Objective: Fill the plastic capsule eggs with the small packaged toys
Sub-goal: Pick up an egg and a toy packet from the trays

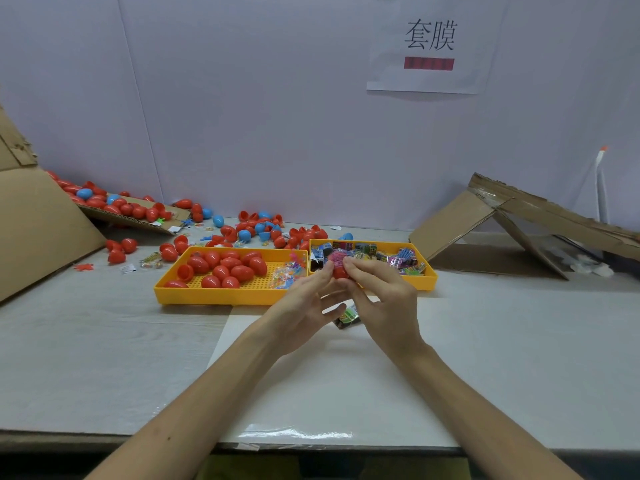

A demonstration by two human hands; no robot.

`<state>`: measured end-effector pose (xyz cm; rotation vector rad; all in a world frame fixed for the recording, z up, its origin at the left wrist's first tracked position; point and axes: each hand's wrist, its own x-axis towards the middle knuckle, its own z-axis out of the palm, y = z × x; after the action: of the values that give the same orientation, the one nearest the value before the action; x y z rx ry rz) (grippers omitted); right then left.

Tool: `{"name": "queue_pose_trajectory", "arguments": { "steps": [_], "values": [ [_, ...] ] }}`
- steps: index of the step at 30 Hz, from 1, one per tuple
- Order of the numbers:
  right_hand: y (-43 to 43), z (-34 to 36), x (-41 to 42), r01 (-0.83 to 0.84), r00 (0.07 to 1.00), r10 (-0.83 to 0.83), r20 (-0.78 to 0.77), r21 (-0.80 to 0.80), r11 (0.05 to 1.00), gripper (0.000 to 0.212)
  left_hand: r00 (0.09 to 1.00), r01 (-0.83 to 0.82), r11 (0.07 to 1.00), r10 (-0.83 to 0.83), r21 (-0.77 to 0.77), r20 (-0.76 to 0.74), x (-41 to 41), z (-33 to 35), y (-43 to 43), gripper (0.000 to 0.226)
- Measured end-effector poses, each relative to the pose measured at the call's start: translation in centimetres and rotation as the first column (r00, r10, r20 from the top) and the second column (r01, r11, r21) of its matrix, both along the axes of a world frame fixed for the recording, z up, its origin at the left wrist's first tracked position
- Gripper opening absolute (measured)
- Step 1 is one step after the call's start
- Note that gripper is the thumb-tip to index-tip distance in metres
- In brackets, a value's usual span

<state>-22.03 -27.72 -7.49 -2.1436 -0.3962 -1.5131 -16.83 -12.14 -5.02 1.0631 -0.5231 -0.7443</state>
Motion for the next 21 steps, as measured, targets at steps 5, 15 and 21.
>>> {"name": "queue_pose_trajectory", "arguments": {
  "steps": [5,15,21],
  "values": [
    [-0.1,0.0,0.0,-0.013,1.000,0.014,-0.013,0.053,0.998,0.025,1.000,-0.006,1.000,0.006,0.011,-0.008,0.1,-0.3,-0.2,0.030],
    [0.2,1.1,-0.2,-0.118,0.956,0.217,-0.198,0.416,0.902,0.028,0.977,-0.199,0.980,0.200,-0.025,0.071,0.5,-0.3,-0.3,0.046],
    [-0.6,1.4,-0.1,-0.203,0.767,0.547,-0.337,0.680,0.704,0.023,0.916,-0.329,0.944,0.319,-0.001,0.244,0.7,-0.6,-0.6,0.040]
  ]
}}
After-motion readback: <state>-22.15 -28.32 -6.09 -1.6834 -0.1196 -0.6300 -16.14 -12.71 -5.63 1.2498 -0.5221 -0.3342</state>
